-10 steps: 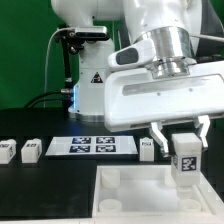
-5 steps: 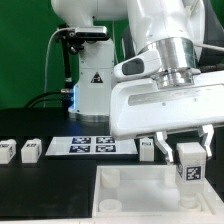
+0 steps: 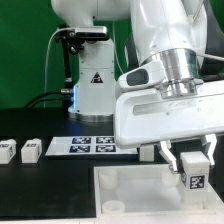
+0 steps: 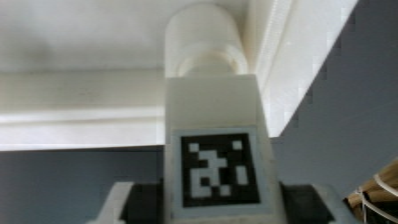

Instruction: Assemble one leg

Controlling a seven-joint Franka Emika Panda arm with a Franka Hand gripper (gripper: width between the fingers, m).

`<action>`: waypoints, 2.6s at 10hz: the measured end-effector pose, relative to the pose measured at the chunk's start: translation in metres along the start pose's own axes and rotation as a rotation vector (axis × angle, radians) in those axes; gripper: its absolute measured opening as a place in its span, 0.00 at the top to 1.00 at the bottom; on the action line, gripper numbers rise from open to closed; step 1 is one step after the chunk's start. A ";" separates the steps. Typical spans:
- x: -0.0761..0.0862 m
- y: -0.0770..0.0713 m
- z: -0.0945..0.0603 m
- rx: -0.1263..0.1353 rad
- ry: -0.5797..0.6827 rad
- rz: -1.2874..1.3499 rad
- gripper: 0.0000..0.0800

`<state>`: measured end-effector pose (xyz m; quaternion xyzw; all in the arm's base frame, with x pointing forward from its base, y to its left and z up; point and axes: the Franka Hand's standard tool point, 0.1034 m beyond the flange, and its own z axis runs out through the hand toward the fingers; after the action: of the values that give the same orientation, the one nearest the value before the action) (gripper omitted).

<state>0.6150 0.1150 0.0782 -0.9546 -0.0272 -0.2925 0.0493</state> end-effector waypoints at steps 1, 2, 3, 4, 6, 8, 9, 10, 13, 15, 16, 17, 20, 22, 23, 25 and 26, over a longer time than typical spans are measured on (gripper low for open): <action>0.000 0.000 0.000 -0.001 0.001 0.000 0.64; 0.000 0.000 0.000 -0.001 0.000 -0.001 0.64; -0.001 0.000 0.000 0.000 -0.003 -0.001 0.64; -0.001 0.000 0.000 0.000 -0.003 -0.001 0.40; -0.001 0.000 0.000 0.000 -0.003 -0.001 0.25; -0.001 0.000 0.000 0.000 -0.003 -0.001 0.19; -0.001 0.000 0.000 0.000 -0.003 -0.001 0.19; -0.001 0.000 0.000 0.000 -0.003 -0.001 0.19; -0.001 0.000 0.000 0.000 -0.003 -0.001 0.19; -0.003 0.002 0.001 0.002 -0.035 -0.004 0.19; 0.000 0.009 -0.005 0.003 -0.091 0.000 0.19; 0.009 0.018 -0.012 -0.003 -0.086 0.005 0.19; 0.008 0.025 -0.015 0.038 -0.377 0.033 0.19; 0.006 0.016 -0.015 0.075 -0.580 0.063 0.19; 0.005 0.010 -0.018 0.097 -0.703 0.071 0.19; 0.024 0.009 -0.003 0.104 -0.687 0.074 0.19; 0.021 0.009 -0.001 0.101 -0.680 0.074 0.19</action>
Offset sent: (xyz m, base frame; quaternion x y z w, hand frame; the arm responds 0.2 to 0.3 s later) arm 0.0000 0.0000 0.0000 0.0000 0.0000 0.0000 1.0000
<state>0.6325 0.1060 0.0896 -0.9941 -0.0219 0.0461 0.0953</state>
